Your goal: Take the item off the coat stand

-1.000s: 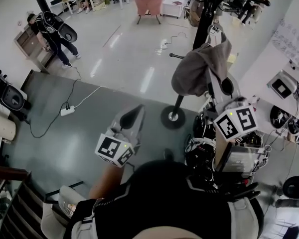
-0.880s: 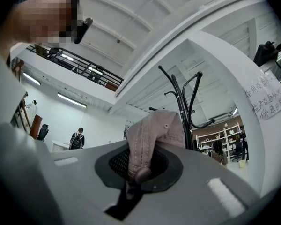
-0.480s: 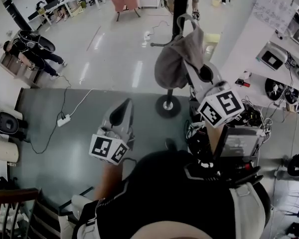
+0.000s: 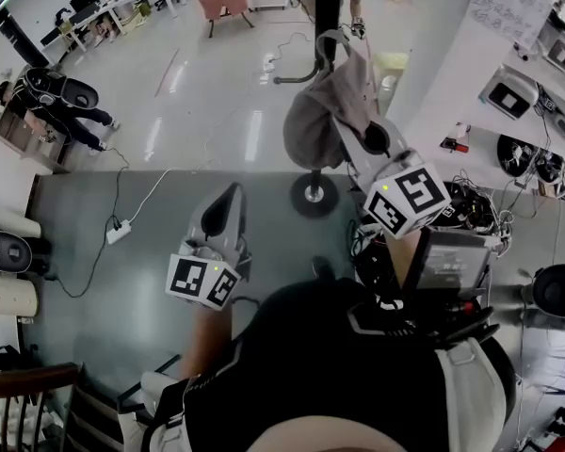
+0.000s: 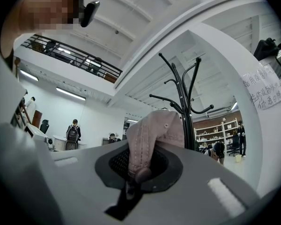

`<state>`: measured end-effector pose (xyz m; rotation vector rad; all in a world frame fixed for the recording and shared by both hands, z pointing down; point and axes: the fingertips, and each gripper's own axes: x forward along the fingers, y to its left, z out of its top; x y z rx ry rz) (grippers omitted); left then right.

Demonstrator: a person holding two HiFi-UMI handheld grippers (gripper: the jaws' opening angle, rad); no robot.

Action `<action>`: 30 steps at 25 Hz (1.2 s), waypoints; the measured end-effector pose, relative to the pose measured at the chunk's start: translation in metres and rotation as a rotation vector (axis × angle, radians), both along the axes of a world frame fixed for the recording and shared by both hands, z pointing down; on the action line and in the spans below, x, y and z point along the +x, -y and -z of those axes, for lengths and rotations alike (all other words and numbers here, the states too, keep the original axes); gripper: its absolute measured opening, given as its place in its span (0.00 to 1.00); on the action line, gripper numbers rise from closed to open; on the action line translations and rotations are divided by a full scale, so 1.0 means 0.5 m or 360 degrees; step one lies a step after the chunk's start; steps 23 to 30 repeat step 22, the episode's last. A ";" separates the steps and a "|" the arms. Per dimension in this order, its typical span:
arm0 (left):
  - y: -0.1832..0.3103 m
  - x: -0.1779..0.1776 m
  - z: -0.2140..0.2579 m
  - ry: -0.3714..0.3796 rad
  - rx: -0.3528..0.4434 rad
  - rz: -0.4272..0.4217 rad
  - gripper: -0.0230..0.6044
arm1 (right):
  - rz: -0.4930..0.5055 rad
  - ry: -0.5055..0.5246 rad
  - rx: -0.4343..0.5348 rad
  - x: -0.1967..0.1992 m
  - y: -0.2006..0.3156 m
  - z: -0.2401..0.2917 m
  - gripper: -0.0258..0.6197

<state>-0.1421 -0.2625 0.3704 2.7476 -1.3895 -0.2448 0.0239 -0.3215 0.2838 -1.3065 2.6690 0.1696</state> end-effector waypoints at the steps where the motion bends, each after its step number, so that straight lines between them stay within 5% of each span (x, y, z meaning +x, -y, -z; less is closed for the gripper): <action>1: 0.002 0.000 -0.001 -0.0002 -0.0002 -0.0003 0.06 | -0.0001 0.0003 0.0004 0.000 0.000 0.002 0.07; 30: 0.033 0.002 -0.007 0.0000 -0.0004 -0.0002 0.06 | -0.0005 -0.0013 0.0022 0.002 0.028 0.007 0.07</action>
